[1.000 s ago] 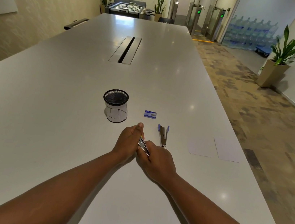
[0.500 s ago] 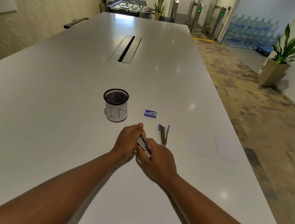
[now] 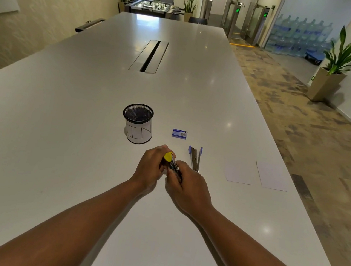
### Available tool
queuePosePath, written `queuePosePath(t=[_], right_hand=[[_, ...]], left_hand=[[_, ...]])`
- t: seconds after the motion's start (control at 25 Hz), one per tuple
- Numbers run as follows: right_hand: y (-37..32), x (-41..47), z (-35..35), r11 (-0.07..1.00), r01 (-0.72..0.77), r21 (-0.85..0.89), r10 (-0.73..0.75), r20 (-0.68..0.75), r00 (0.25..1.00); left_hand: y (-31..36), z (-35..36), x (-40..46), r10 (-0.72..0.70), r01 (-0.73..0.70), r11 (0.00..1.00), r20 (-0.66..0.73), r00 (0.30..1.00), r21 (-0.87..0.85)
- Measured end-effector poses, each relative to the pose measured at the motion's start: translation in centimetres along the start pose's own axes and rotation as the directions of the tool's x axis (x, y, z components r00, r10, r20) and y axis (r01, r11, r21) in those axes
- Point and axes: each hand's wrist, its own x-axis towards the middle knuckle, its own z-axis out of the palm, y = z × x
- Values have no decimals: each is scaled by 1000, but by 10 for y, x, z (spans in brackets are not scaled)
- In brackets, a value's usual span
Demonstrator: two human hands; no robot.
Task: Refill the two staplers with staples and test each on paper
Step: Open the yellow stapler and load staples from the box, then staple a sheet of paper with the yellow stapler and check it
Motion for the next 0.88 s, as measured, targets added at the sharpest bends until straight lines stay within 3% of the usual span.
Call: queuePosePath(t=[0.32,0.52,0.72,0.88], right_hand=[[-1,-1,-4,998,-3,59,6,-52,999],[-2,-2,-10,987,-53,150,68,-96,993],[7,-7,-28,937,-167,305,229,-180,957],[25,-11,-59,914,-236,331,331,-269,904]], left_hand=[[1,2,-3,-16,14,997,21,1000,82],[1,5,-4,-33,39,990,-47,998,134],[2,17,3,30,53,859,-154,988,510],[12,48,2,77,-75,797,21,997,599]])
